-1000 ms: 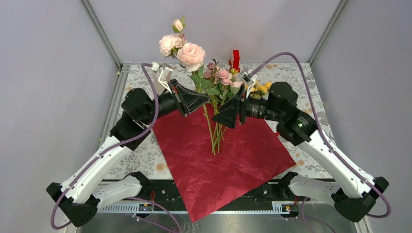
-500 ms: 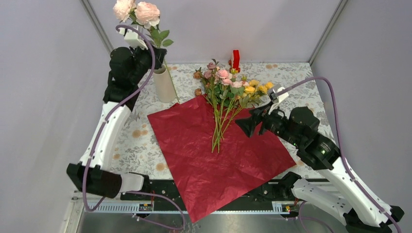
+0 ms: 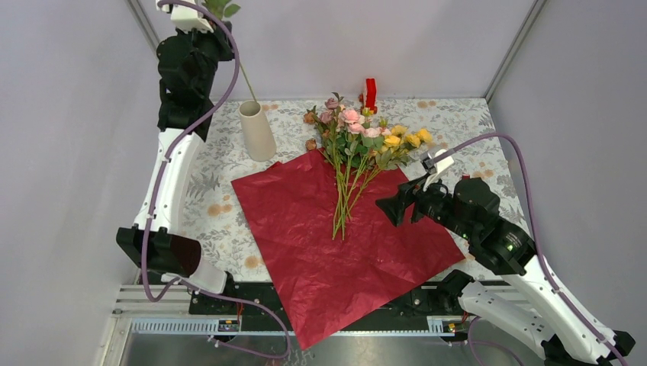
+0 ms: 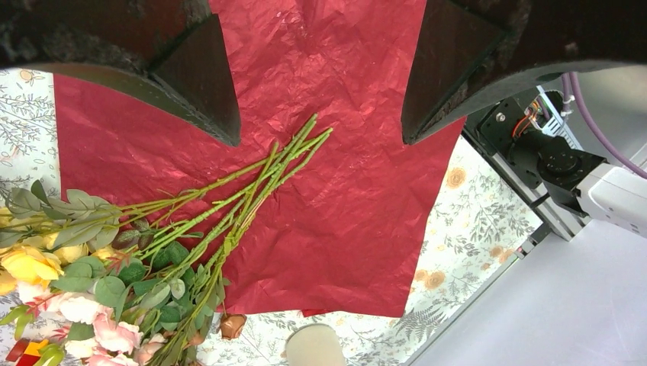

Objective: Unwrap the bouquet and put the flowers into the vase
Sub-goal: Insert the fake flower into the vase.

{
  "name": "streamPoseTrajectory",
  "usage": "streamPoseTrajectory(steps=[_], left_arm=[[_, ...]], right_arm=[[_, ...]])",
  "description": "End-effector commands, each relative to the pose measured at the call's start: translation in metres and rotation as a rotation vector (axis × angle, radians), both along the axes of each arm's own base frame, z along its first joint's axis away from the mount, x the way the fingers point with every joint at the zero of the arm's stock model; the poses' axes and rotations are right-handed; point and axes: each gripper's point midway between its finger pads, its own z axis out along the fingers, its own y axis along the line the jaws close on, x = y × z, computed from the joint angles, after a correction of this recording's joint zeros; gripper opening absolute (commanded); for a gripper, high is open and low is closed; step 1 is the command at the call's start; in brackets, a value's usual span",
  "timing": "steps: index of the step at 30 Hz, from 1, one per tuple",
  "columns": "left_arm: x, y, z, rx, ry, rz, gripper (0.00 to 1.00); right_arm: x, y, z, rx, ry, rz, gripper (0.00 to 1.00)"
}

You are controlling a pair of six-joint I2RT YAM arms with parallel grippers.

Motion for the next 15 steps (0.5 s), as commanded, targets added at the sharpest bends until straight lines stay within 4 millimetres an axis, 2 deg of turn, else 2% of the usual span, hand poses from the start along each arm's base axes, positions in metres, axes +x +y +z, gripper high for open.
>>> streamPoseTrajectory(steps=[1,6,10,15], left_arm=[[0.009,0.033,0.039,0.032,-0.127,0.162,0.0],[0.025,0.044,0.033,0.027,-0.128,0.175,0.0],[0.038,0.038,0.015,0.047,-0.094,0.142,0.0],[0.055,0.032,-0.02,0.065,-0.041,0.112,0.0]], right_arm=[[0.003,-0.004,0.001,-0.03,-0.036,-0.012,0.84],[0.006,-0.006,-0.001,-0.039,-0.035,-0.03,0.84],[0.008,-0.005,-0.004,-0.049,-0.026,-0.031,0.84],[0.008,-0.007,-0.003,-0.059,-0.027,-0.036,0.86]])
